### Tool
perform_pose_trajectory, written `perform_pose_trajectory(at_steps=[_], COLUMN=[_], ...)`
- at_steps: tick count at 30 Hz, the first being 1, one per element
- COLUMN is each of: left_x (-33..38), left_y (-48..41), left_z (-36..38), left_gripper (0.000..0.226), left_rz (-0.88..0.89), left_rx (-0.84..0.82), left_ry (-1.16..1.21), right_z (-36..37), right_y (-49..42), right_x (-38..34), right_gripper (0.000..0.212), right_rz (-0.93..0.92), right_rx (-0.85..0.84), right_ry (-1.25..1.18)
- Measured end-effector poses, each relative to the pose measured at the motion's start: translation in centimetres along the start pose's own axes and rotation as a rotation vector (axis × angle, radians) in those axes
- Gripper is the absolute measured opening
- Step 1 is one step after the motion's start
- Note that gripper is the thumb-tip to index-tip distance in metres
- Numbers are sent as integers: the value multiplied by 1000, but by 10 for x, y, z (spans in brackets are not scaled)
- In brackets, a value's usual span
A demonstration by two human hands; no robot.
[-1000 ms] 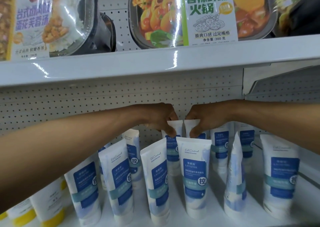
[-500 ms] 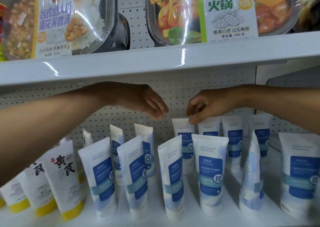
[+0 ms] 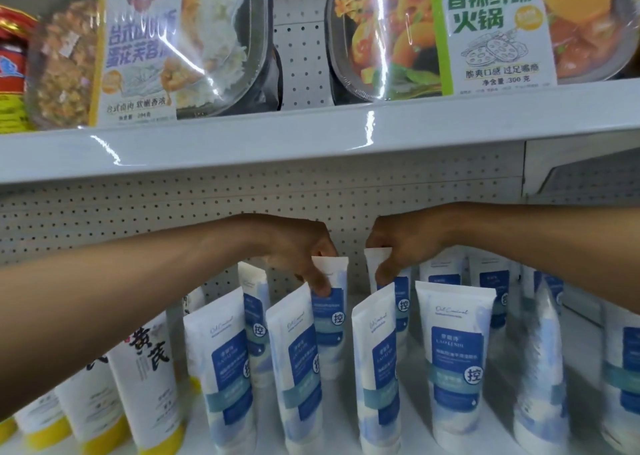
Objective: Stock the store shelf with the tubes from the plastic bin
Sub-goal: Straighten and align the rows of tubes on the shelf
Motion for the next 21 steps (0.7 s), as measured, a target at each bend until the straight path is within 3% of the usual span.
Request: perform_pose_trajectory(at_steps=[5, 11, 21], left_x=[9, 13, 12], left_y=[-13, -24, -27], left_z=[0, 3, 1], left_gripper=[36, 35, 40], left_rz=[19, 58, 23], left_rx=[77, 54, 47], left_ry=[-18, 55, 56], right_z=[2, 5, 5], right_y=[1, 0, 0], right_x=[2, 1, 0], right_gripper=[29, 6, 25], right_rz=[-6, -32, -8], right_rx=[16, 1, -5], right_ry=[-63, -112, -94])
Point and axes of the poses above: each hand's wrist, its own y-axis away from the middle knuckle, its own z-axis out of the palm, x = y × z, the point moved 7 cm from there along -y, towards the middle knuckle, and after that the axes turned 4 degrees about -x, right-handed, at the moved point
